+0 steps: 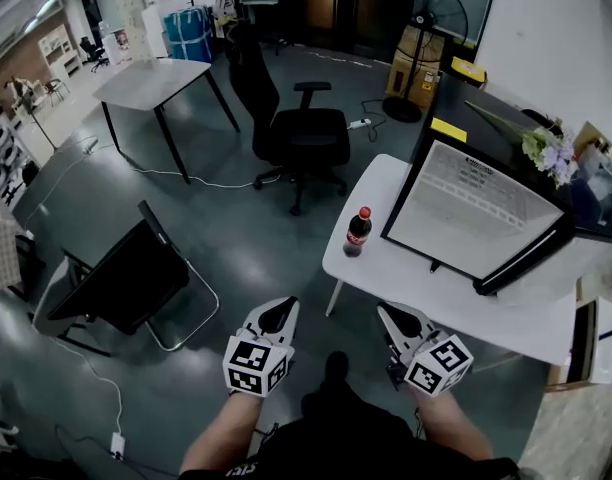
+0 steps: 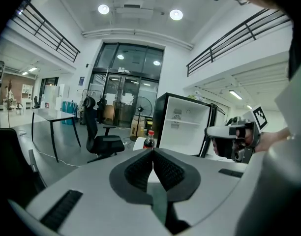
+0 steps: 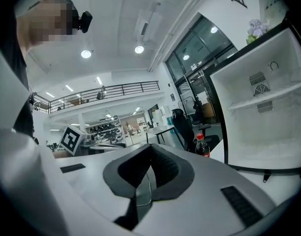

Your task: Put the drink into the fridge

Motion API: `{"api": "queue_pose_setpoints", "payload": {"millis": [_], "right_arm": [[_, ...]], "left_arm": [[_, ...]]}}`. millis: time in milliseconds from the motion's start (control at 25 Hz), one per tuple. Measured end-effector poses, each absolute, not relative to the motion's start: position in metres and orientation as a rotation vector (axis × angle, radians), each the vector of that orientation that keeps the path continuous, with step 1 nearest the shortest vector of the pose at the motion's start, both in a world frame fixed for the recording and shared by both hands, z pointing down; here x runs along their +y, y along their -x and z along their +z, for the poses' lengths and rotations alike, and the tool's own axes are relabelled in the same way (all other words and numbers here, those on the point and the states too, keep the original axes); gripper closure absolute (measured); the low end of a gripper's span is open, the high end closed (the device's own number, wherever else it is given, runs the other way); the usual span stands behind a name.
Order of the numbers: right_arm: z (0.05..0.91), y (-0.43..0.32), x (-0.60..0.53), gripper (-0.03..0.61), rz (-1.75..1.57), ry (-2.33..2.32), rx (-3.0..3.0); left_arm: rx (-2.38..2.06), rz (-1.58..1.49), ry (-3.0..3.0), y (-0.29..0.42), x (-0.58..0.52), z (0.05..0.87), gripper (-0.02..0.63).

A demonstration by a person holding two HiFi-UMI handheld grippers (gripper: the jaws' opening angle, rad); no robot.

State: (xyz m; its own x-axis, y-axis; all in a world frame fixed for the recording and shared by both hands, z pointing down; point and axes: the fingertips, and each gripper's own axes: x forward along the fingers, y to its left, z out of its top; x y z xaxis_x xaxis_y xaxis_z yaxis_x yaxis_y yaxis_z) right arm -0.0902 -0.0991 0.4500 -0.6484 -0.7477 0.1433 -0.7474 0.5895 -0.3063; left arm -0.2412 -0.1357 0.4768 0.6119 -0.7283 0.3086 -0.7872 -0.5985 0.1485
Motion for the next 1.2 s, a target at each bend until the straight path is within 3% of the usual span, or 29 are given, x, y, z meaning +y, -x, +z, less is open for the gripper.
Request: {"api": "queue_pose_setpoints", "payload": {"millis": [640,1200], "right_arm": [[0.457,0.064,-0.256,0.566,-0.513,1.378,2.742],[0.472,0.108,-0.308,0.565,-0.551,1.823,2.304]], "left_arm": [[-1.097,0.384,-2.758,0.191,-0.311,0.457,0.597],[-0.539,0.457,-2.907,0.214,-0.384,0.488,0.597]]}}
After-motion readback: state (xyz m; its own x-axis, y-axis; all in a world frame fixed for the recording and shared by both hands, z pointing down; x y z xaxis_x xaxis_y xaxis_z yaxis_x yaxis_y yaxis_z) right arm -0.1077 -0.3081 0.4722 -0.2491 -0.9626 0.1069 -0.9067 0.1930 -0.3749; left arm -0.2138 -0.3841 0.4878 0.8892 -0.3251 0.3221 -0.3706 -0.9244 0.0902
